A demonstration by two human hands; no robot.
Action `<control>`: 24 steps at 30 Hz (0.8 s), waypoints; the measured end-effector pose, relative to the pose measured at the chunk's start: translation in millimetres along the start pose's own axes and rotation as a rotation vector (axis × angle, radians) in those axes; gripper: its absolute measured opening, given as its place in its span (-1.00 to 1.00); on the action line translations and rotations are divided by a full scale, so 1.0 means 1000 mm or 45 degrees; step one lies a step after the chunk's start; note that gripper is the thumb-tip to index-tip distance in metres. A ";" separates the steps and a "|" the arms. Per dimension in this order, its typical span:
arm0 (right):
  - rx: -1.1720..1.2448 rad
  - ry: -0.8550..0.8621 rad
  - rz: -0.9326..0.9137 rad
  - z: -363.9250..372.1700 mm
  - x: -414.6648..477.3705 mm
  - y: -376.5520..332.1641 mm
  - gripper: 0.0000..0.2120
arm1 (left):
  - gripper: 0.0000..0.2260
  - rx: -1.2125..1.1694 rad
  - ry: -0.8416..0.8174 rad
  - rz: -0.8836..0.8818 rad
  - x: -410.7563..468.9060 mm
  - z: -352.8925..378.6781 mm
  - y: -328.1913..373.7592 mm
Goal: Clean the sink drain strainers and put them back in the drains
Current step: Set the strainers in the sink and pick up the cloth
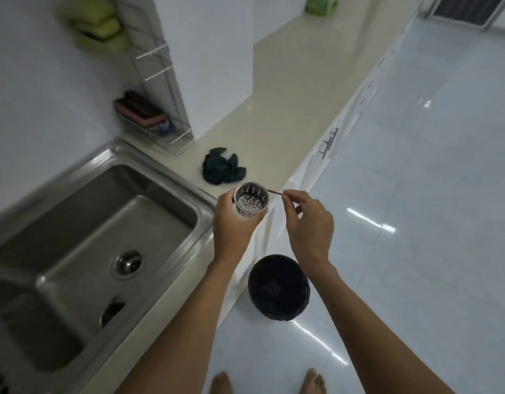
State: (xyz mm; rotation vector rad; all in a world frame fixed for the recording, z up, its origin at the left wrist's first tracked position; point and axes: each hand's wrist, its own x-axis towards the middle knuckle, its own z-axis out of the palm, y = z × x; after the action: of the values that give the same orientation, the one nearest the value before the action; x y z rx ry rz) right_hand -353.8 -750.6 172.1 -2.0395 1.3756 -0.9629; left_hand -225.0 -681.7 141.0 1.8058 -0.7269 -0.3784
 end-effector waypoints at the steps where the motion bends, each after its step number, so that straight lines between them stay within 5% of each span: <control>1: 0.008 -0.025 -0.016 0.009 -0.005 -0.014 -0.81 | -0.41 0.006 0.022 -0.013 0.002 -0.018 -0.006; 12: 0.113 -0.380 -0.330 0.146 -0.065 -0.129 -0.84 | -0.40 0.140 0.275 -0.336 -0.005 -0.198 -0.117; 24: 0.036 -0.790 -0.569 0.262 -0.074 -0.112 -0.84 | -0.26 0.655 -0.116 -0.708 0.009 -0.227 -0.237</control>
State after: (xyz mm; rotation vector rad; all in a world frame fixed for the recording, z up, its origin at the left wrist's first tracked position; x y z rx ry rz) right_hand -102.7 -636.6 68.1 -2.3907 0.5936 -0.4270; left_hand -17.4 -470.3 0.6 2.4947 -0.3850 -0.6870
